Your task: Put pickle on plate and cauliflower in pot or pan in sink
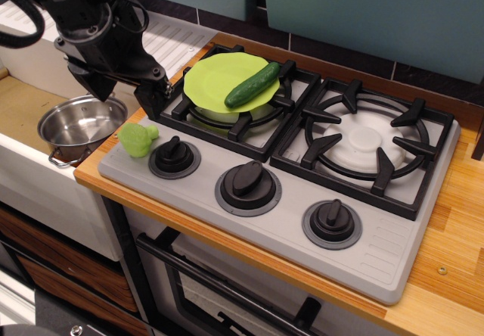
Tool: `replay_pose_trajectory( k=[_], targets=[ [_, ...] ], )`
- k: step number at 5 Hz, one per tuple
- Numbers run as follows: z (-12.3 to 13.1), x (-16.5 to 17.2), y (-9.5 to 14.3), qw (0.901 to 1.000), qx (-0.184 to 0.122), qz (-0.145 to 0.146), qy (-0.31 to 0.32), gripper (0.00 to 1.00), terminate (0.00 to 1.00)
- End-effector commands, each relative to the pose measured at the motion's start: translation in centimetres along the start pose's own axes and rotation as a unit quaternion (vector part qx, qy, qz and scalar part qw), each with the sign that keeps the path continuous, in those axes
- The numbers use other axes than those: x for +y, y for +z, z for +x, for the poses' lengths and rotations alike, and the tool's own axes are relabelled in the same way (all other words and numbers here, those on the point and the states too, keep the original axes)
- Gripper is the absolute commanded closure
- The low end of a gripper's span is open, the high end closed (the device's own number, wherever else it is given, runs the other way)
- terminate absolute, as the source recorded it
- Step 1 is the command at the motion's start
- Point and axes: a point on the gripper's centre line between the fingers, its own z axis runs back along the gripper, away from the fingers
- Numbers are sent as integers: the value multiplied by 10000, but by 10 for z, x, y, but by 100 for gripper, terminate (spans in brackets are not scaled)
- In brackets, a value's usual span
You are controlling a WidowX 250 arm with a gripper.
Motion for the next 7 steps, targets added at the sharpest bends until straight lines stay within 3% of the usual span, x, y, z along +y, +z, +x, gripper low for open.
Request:
replay_pose_trajectory(
  k=[1, 7],
  targets=[
    [-6, 1, -11, 9998, -65, 29, 186, 0, 0],
    [-17, 11, -40, 9986, -342, -330, 213, 0, 0]
  ],
)
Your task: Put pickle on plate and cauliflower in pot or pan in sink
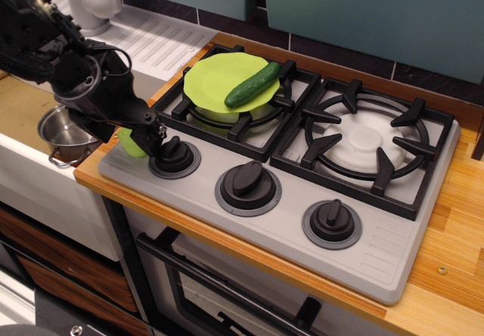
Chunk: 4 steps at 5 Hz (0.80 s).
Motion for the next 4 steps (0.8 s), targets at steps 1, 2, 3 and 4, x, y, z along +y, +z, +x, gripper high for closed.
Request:
replay_pose_trajectory(
  k=[1, 2, 3, 4],
  targets=[
    [10, 7, -7, 9997, -248, -14, -54, 0, 0],
    [11, 3, -8, 9999, -139, 8, 54, 100, 0],
    [12, 1, -9, 9998, -151, -47, 81, 100, 0],
    [12, -1, -7, 9998, -146, -38, 97, 100, 0]
  ],
)
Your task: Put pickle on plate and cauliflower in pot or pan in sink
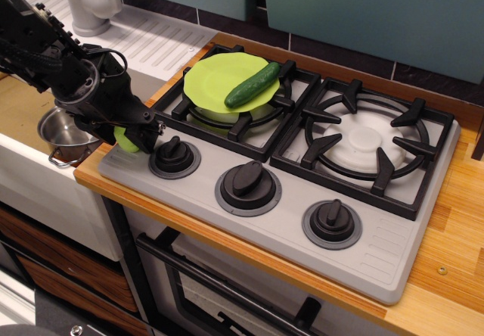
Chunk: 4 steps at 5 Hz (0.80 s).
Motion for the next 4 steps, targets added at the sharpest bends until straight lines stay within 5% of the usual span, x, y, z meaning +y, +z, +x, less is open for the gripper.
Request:
replay_pose_trajectory(
  k=[1, 2, 4],
  targets=[
    [8, -4, 18, 9999, -6, 131, -66, 100, 0],
    [14, 4, 35, 9997, 116, 161, -162, 100, 0],
    [36, 35, 29, 9988, -8, -31, -493, 100, 0]
  ],
)
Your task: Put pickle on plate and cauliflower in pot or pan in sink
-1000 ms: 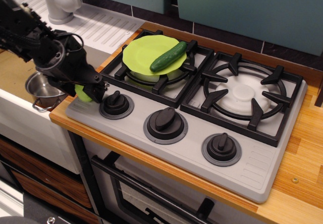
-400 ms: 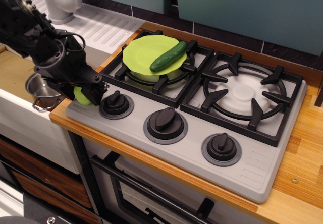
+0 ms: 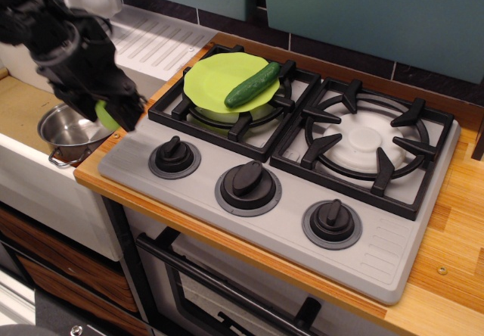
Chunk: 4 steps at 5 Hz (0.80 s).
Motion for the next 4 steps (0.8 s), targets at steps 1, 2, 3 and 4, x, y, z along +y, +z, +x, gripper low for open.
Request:
replay_pose_trajectory(
  k=[1, 2, 3, 4],
  targets=[
    [30, 36, -10, 9987, -326, -157, -353, 100, 0],
    [34, 49, -23, 9978, -425, -269, -439, 100, 0],
    [35, 60, -33, 9972, -497, -297, -465, 100, 0],
    [33, 69, -38, 9974, -511, -267, -439, 100, 0]
  ],
)
